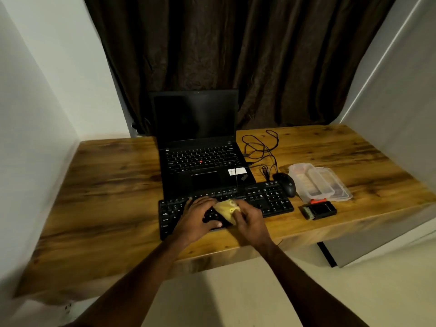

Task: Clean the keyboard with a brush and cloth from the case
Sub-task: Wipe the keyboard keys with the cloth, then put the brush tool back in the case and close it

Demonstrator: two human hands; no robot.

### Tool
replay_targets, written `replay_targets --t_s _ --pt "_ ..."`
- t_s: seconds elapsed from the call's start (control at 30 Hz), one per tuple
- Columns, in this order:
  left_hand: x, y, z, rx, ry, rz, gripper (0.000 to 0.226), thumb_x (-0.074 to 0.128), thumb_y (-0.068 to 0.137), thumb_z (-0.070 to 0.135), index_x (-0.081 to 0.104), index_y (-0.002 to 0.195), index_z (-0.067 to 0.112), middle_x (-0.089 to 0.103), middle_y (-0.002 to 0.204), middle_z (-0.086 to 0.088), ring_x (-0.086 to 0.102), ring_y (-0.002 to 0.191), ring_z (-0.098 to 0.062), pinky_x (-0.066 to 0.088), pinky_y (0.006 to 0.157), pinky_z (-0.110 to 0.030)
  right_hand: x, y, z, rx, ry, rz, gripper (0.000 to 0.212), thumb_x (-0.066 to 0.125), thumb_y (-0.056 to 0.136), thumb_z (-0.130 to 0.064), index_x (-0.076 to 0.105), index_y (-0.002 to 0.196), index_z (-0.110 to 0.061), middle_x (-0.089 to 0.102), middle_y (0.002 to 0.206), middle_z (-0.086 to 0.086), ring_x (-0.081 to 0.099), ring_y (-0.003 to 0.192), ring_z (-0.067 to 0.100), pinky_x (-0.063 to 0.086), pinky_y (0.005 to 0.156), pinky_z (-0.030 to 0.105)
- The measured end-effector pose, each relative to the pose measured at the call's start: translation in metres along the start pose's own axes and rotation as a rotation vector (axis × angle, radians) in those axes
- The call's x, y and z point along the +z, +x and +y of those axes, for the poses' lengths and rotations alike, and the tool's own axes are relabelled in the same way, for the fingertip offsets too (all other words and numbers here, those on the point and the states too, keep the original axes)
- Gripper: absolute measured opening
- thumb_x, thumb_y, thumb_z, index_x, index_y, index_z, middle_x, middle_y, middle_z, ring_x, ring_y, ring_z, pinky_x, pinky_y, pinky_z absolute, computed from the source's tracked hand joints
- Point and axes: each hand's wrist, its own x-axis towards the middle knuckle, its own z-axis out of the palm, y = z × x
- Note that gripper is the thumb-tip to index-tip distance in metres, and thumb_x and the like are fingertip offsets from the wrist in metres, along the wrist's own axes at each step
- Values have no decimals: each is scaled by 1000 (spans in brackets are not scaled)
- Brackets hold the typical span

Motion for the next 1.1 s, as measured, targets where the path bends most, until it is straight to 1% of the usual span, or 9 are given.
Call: replay_targets --t_s 0.07,0.2,0.3,0.4,0.6,0.83,0.9,0.97,1.1 --pt "-2 -2 1 -64 -215 82 44 77 81 45 67 121 28 67 121 10 59 116 -8 47 102 -37 -2 5 -3 64 51 -17 25 57 98 -12 61 123 -15 67 103 -5 64 92 -4 51 75 12" --pt "-12 -3 17 -157 -578 227 5 73 90 19 70 95 18 74 94 4 69 91 -9 55 83 -31 -4 14 -7 63 147 -10 20 57 99 -17 57 119 -17 63 100 -15 64 91 -8 55 69 16" --pt "-13 0 30 -278 -854 251 8 62 98 12 68 97 9 72 91 -9 69 83 -19 59 77 -34 -7 20 -2 127 249 54 18 60 97 -17 60 115 -15 67 101 -10 69 89 5 58 65 21" --pt "-1 11 50 -386 -1023 221 13 65 96 17 66 105 8 70 101 -15 70 88 -25 61 77 -38 -19 23 12 162 305 122 17 62 96 -17 63 111 -9 71 91 8 70 71 23 55 48 27" --pt "44 46 103 -376 -931 189 19 70 92 11 66 109 3 72 95 -8 73 80 -14 61 70 -33 -70 34 54 176 331 180 10 65 94 -17 71 100 -11 74 82 5 70 70 23 57 57 38" --pt "90 92 160 -401 -844 265 22 64 97 14 64 117 4 71 101 -11 71 79 -19 61 72 -31 -142 57 101 224 310 297 9 63 95 -15 67 95 -7 68 72 6 61 59 2 53 53 25" --pt "98 103 170 -381 -764 254 23 63 98 16 64 119 7 71 107 -10 71 80 -18 60 73 -29 -166 64 113 232 300 378 7 63 95 -10 66 90 -5 64 69 5 59 58 -1 49 56 13" --pt "107 113 177 -349 -661 226 23 64 97 18 65 119 10 71 109 -7 71 80 -15 58 74 -27 -189 73 131 249 210 447 15 66 93 -11 69 86 1 64 70 4 61 64 8 40 58 1" --pt "122 130 194 -246 -418 129 28 65 96 22 65 124 18 69 116 2 65 96 -10 51 77 -18 -222 88 167 270 34 487 39 57 86 -32 73 84 3 71 76 15 66 73 27 34 56 4"
